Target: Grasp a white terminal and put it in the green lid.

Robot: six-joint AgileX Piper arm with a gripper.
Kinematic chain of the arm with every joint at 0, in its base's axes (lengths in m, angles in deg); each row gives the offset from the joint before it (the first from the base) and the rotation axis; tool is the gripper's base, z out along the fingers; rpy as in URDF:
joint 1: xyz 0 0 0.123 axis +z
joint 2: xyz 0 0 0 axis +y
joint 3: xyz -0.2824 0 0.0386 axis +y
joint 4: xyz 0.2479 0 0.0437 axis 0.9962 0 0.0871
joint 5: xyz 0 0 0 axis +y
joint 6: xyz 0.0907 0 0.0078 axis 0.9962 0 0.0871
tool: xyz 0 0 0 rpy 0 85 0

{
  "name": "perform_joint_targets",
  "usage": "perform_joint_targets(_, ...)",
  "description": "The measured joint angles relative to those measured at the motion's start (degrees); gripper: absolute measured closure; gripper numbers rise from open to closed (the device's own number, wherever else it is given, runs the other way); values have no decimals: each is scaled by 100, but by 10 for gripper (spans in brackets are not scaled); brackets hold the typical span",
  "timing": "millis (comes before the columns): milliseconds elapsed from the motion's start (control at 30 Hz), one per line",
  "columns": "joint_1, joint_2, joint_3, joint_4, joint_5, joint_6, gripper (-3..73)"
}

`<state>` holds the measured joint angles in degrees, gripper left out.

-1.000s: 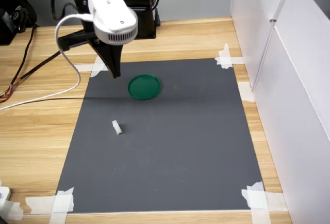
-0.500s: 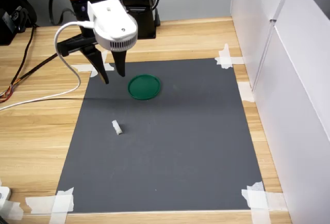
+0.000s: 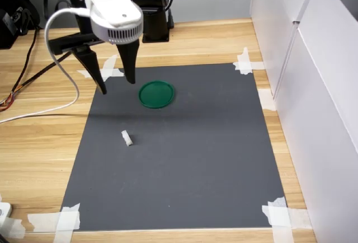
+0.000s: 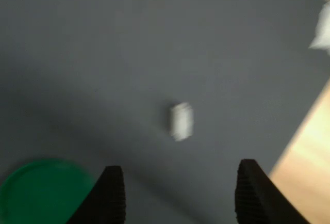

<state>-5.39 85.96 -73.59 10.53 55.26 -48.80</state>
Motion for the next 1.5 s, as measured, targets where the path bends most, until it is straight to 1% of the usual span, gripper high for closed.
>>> perform_joint_targets(133,0,274,-194,-3,387,192,156)
perform_joint_targets(367,0,686,-606,-298,773,300,156)
perform_joint_targets(567,-51,940,-896,-334,1135,336,156)
perform_joint_targets(733,-371,1077,-1116,-324,1167,282,157)
perform_joint_targets(867,-530,1214,-1148,-422,1249,50,157)
perform_joint_targets(1133,-502,1568,-1148,-512,1271,-153,157)
perform_joint_targets(1267,-276,1706,-1148,-651,1266,-165,157)
perform_joint_targets(1367,-94,1759,-1148,-639,1208,-131,157)
perform_joint_targets(1433,-65,1759,-1148,-633,1085,-113,157)
perform_joint_targets(1500,-65,1759,-1148,-697,938,-107,157)
